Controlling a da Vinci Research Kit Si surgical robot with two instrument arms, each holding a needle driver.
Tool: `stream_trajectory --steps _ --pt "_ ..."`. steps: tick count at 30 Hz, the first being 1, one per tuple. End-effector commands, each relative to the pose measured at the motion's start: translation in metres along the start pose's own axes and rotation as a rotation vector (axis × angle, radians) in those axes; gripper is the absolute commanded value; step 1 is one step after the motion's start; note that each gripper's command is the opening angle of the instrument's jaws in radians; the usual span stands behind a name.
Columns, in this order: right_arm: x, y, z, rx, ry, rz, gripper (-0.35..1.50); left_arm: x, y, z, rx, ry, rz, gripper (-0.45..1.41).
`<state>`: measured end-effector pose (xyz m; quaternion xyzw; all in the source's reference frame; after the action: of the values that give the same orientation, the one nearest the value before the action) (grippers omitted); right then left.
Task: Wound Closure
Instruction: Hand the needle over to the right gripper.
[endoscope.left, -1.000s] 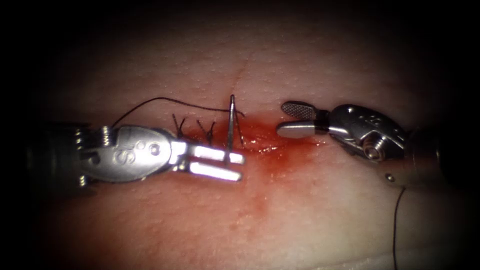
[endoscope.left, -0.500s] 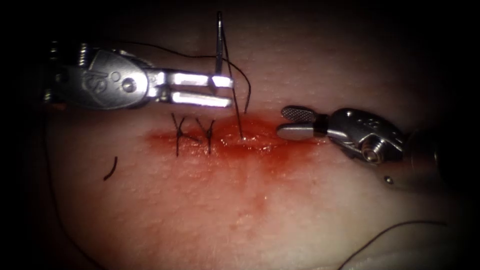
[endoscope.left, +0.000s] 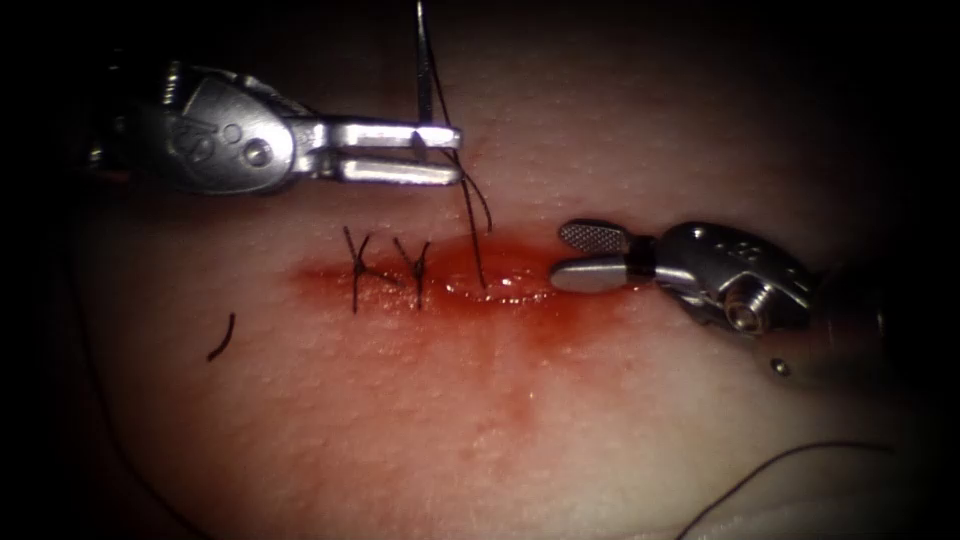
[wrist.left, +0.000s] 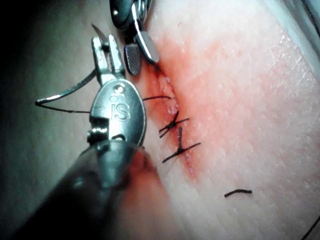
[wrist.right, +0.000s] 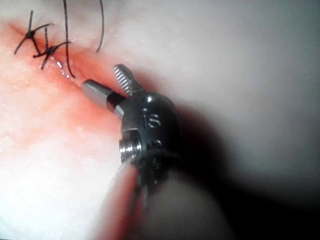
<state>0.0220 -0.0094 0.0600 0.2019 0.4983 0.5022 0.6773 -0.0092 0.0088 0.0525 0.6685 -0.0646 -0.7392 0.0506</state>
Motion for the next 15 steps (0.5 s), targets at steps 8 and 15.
stream_trajectory --steps 8,15 --pt "0.0021 -0.0021 0.0 0.082 0.06 0.215 1.18 -0.0045 0.0045 0.002 -0.005 -0.002 0.059 -0.45" --pt "0.0025 -0.003 0.0001 0.102 0.054 0.389 1.2 -0.0054 0.0076 0.0034 -0.007 -0.004 0.133 -0.45"
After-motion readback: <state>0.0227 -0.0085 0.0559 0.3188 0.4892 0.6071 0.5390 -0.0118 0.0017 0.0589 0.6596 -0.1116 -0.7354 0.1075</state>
